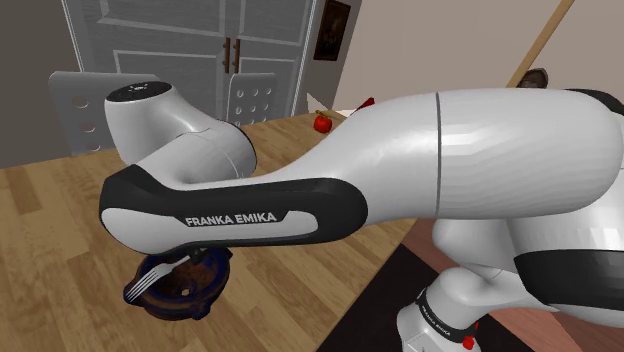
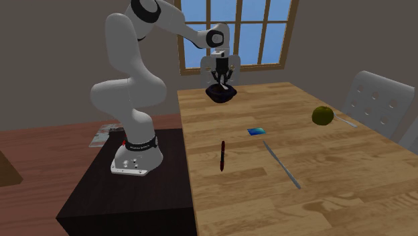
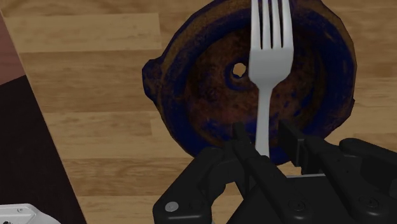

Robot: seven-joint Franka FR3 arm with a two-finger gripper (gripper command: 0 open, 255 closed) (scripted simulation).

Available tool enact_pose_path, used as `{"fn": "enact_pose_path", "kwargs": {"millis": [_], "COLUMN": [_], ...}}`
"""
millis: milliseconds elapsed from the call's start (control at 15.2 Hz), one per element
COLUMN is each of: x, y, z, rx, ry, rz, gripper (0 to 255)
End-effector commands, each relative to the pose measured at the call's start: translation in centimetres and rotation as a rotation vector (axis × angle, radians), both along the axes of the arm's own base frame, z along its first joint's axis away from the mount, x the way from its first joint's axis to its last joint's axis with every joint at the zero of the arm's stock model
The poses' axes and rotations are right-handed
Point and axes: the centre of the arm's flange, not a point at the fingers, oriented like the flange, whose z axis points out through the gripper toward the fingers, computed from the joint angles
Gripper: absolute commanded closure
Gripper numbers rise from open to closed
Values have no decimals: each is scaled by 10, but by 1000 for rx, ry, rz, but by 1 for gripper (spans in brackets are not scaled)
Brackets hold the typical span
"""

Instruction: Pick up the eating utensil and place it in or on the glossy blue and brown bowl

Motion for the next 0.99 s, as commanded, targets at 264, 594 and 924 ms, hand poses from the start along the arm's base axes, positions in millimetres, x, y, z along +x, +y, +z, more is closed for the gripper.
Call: {"fn": "enact_pose_path", "kwargs": {"millis": [264,594,924], "x": [0,0,-1], "y": [0,4,7], "z": [0,26,49], "rx": [-1,-1,-1], "ry": [0,0,0], "rz": [0,0,0], "gripper": [0,0,0]}}
